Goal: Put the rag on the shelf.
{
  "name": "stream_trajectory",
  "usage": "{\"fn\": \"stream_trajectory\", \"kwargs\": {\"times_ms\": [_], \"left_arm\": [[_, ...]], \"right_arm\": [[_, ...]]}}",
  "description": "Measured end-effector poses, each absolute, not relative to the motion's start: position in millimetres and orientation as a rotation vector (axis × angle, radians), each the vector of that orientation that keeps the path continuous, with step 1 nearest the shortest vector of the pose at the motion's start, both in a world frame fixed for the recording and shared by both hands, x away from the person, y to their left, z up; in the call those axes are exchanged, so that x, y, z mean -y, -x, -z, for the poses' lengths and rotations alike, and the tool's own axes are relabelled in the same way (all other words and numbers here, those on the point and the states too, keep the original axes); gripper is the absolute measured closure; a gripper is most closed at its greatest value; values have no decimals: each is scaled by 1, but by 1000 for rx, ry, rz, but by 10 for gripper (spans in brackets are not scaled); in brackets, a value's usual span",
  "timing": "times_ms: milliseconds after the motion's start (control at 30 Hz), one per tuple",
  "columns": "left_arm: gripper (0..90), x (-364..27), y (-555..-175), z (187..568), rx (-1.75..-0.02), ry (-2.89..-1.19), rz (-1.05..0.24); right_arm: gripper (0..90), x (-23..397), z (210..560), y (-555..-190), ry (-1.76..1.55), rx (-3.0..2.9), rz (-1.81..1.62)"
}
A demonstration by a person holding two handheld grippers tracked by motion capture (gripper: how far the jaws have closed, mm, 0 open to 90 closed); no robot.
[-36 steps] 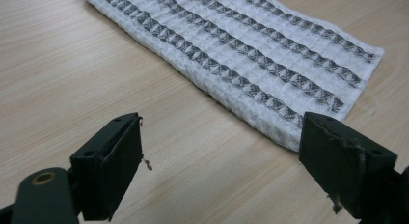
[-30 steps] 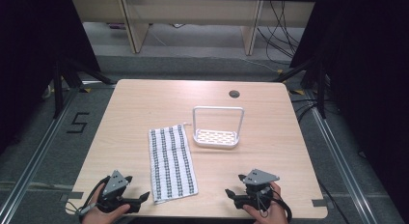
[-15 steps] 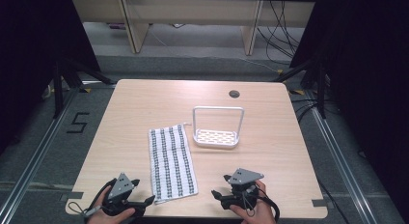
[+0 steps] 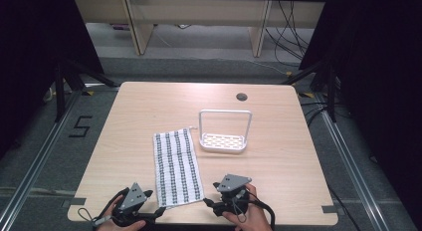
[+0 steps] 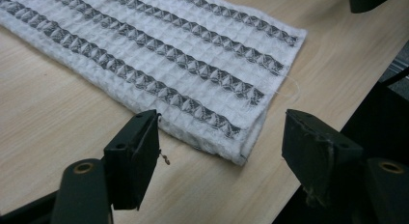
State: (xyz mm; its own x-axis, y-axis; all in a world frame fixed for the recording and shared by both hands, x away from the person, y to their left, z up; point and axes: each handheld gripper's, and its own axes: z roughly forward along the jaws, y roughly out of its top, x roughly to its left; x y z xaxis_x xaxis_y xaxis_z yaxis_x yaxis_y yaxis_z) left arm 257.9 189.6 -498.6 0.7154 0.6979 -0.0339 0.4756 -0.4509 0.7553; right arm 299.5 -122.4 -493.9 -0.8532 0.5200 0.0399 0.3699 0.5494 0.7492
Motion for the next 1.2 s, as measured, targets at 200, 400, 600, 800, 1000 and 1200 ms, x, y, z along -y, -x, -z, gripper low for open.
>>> {"fn": "stream_trajectory", "kwargs": {"times_ms": [200,400,600,800,1000,1200], "left_arm": [[350,-184,-255,501,-883,-2136,-328],[424,-182,-254,500,-881,-2171,-330],[484,-178,-254,501,-861,-2211,-326],[510,-176,-256,504,-872,-2233,-318],[563,-175,-259,506,-859,-2276,-331],[680,-177,-262,508,-829,-2308,-356]], "right_arm": [[428,110,497,-301,-734,-2632,-1163],[446,100,500,-304,-720,-2652,-1144],[463,94,502,-311,-700,-2667,-1123],[476,88,504,-313,-715,-2661,-1099],[517,83,506,-316,-738,-2686,-1051],[576,81,511,-316,-747,-2688,-1030]]}}
